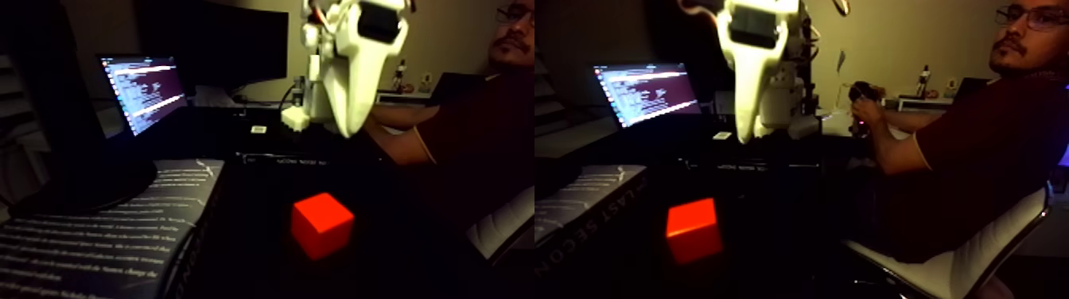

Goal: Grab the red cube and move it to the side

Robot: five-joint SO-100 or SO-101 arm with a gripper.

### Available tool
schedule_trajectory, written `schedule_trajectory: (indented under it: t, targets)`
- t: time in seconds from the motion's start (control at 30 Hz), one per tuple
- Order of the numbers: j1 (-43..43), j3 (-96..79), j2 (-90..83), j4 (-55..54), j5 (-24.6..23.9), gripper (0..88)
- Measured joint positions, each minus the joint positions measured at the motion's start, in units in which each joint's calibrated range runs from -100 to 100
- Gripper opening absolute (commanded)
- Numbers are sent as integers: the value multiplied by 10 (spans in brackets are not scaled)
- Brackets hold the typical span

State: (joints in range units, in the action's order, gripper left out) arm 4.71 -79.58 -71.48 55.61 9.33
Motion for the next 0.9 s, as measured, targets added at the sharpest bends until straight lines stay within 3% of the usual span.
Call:
schedule_trajectory:
  t: [0.27, 0.63, 0.9]
  targets:
    - [-53, 197, 198, 8, 107, 15]
    - [-77, 449, 399, 175, 298, 15]
    - [-77, 510, 522, 242, 348, 15]
